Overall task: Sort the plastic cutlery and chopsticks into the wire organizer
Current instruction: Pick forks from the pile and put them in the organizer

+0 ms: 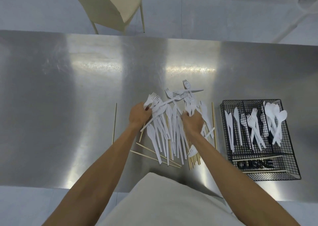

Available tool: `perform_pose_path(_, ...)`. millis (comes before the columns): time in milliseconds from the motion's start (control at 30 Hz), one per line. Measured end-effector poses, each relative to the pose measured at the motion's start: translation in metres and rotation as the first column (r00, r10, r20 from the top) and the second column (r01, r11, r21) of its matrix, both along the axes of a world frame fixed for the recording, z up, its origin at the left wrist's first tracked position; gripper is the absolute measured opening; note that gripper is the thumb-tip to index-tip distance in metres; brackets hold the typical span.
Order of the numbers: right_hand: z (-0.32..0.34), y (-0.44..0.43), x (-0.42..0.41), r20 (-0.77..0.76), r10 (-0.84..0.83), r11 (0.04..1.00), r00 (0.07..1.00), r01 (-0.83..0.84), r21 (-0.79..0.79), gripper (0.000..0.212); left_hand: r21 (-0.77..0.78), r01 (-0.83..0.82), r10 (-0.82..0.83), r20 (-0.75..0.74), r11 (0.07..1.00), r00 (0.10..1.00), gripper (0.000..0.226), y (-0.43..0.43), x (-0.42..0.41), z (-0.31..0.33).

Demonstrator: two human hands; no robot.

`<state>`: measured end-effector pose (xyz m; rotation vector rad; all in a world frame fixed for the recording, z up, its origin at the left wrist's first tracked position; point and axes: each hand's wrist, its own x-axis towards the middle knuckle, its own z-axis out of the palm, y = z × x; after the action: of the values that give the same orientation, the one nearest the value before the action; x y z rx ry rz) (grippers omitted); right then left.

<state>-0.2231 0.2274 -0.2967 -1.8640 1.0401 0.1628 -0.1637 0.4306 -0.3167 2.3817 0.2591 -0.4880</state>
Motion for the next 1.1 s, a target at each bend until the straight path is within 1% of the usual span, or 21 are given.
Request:
perform_pose_path(67,-0.001,-0.009,0.013,-0.025,0.070,0.987,0.997,-0.073,-0.146,0.017,0.029,0.005,-0.006,0.022,1.000,1.000,0.025,-0.002,0.000,0.001)
perform_pose_path(133,-0.003,-0.016,0.023,-0.087,0.166,0.947,0.982,-0.183,-0.265,0.025,0.047,-0.013,0.012,0.020,0.999,1.000,0.026,-0.004,0.002,0.001)
perform_pose_path(200,-0.005,-0.019,0.030,-0.130,0.230,0.915,0.964,-0.260,-0.308,0.032,0.066,-0.023,0.023,-0.005,0.998,1.000,0.025,-0.005,0.003,0.002)
perform_pose_path(300,-0.006,-0.018,0.037,-0.156,0.285,0.891,0.946,-0.321,-0.321,0.028,0.109,-0.014,0.019,-0.042,0.994,0.999,0.023,-0.006,0.006,0.005)
perform_pose_path(400,-0.003,-0.017,0.040,-0.148,0.289,0.908,0.946,-0.320,-0.271,0.021,0.122,-0.021,0.026,-0.046,0.992,0.999,0.023,-0.004,0.007,0.008)
perform_pose_path(467,-0.002,-0.020,0.040,-0.144,0.287,0.926,0.947,-0.313,-0.210,0.020,0.126,-0.045,0.048,-0.024,0.991,0.999,0.027,-0.002,0.006,0.008)
perform_pose_path(567,-0.003,-0.024,0.033,-0.153,0.336,0.931,0.929,-0.352,-0.093,0.034,0.138,-0.064,0.064,0.001,0.988,0.998,0.037,0.004,0.003,0.010)
perform_pose_path(633,-0.004,-0.025,0.025,-0.164,0.365,0.925,0.916,-0.378,-0.051,0.049,0.146,-0.076,0.072,0.029,0.986,0.997,0.036,0.006,-0.001,0.011)
perform_pose_path(667,-0.005,-0.026,0.020,-0.159,0.366,0.926,0.917,-0.376,-0.038,0.053,0.139,-0.082,0.077,0.042,0.987,0.996,0.034,0.005,-0.003,0.012)
perform_pose_path(700,-0.005,-0.026,0.015,-0.146,0.366,0.927,0.919,-0.373,-0.026,0.053,0.120,-0.088,0.082,0.052,0.989,0.995,0.033,0.004,-0.005,0.013)
perform_pose_path(800,-0.007,-0.029,0.001,-0.094,0.367,0.930,0.925,-0.366,0.028,0.045,0.002,-0.079,0.079,0.089,0.997,0.993,0.027,-0.006,-0.013,0.018)
perform_pose_path(900,-0.005,-0.039,-0.010,-0.077,0.380,0.924,0.922,-0.375,0.075,0.039,-0.103,-0.017,0.028,0.104,0.994,0.994,0.025,-0.025,-0.024,0.025)
perform_pose_path(1000,-0.001,-0.057,-0.018,-0.053,0.383,0.918,0.922,-0.374,0.134,0.026,-0.170,0.035,-0.025,0.061,0.985,0.998,0.024,-0.051,-0.033,0.029)
perform_pose_path(1100,0.005,-0.080,-0.024,-0.021,0.372,0.922,0.928,-0.366,0.123,0.012,-0.245,0.059,-0.057,0.013,0.968,0.998,0.022,-0.083,-0.042,0.033)
